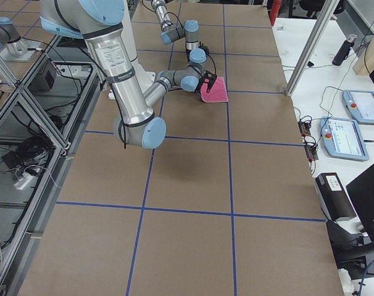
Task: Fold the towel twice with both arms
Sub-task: 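Grasp the towel's other near corner with the left gripper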
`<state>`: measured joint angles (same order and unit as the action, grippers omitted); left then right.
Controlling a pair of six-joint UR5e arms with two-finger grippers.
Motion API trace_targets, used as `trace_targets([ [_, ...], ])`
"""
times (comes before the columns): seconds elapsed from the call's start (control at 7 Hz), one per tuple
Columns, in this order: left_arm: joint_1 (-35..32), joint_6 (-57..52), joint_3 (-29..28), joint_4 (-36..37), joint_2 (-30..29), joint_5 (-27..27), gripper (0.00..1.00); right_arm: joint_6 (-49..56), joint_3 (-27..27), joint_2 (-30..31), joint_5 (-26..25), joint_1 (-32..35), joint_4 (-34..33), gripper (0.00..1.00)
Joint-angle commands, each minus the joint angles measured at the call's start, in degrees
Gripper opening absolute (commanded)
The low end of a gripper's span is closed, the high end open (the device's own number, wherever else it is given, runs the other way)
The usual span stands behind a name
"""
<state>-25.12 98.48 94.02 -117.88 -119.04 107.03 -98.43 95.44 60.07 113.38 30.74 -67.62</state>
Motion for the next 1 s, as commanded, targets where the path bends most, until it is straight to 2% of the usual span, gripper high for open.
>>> trace_targets([
  [0.0, 2.16, 0.74, -0.5, 0.02, -1.27, -1.37, 0.99, -0.1, 0.01, -0.04, 0.0, 0.02, 0.03, 0.0],
  [0.14, 2.7, 0.83, -1.55, 0.02, -1.89, -2.52, 0.97, -0.1, 0.01, -0.04, 0.0, -0.07, 0.03, 0.0],
  [0.29, 2.7, 1.27, -1.74, 0.02, -2.07, -2.53, 0.9, -0.1, 0.01, 0.05, 0.0, 0.02, 0.03, 0.0],
  [0.57, 2.53, 1.01, -1.65, 0.02, -1.9, -2.53, 0.87, -0.01, 0.01, 0.05, 0.09, 0.11, 0.03, 0.0],
  [0.71, 2.44, 0.92, -1.48, 0.02, -1.9, -2.53, 0.79, -0.01, 0.01, 0.05, 0.09, 0.2, 0.03, 0.0],
  [0.86, 2.18, 1.01, -0.95, 0.02, -1.98, -2.53, 0.67, 0.08, 0.01, 0.05, 0.0, 0.37, 0.03, 0.0],
])
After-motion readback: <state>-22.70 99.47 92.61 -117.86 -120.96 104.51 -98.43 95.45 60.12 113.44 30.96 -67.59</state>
